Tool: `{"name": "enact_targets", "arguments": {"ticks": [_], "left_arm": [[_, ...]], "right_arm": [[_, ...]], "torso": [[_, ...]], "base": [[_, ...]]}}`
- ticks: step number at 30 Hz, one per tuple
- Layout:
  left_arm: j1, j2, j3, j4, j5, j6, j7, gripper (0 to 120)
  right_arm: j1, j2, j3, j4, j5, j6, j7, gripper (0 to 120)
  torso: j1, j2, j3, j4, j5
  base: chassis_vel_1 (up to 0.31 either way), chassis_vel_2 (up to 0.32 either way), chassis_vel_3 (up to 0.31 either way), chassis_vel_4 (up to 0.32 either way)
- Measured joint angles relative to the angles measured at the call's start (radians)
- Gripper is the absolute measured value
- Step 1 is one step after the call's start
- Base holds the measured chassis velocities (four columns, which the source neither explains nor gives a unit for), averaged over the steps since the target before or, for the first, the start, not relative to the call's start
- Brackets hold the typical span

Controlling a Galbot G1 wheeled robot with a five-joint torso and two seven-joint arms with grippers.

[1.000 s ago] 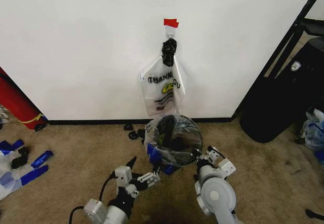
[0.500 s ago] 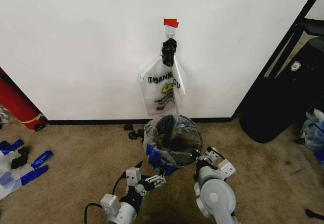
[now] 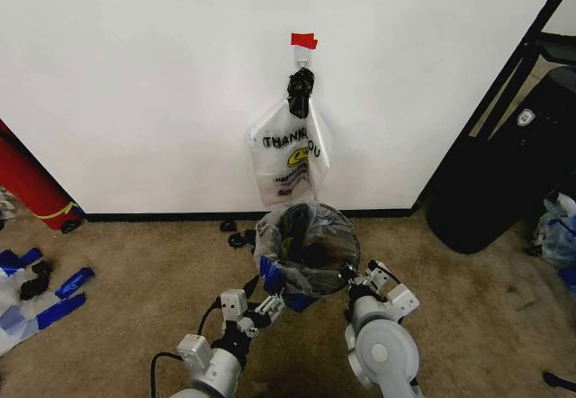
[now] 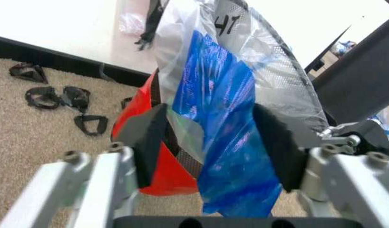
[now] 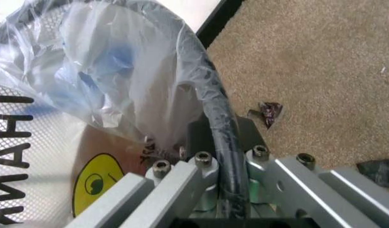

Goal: Pick up the garbage bag from the wall and place it over the trash bin.

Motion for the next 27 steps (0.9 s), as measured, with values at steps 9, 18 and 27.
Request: {"name": "enact_targets", "arguments": {"ticks": [9,18,27], "left_arm": [[0.017,0.001,-0.002,-0.002,0.001,-0.001,-0.002,17],[0.002,-0.012,-0.015,0.038,0.008,-0.015,-0.006,0],[-0.035,-0.068,-0.013,0.120,0.038,-0.032,-0.015,0]], "right_arm": [[-0.002,-0.003,0.001,0.001,-0.007,0.005,0.000,0],[-0.013,-0.012,0.003,0.016,0.009,0.008,0.008,0],[-0.036,-0.037,0.010,0.048,0.041,0.004,0.011,0]], "torso": [[0.000,0.000,0.000,0.0000,0.0000],[0.000,0.000,0.000,0.0000,0.0000],[0.000,0.000,0.000,0.0001,-0.0001]], "base": [[0.000,0.000,0.000,0.000],[0.000,0.000,0.000,0.000],[0.000,0.000,0.000,0.000]]}}
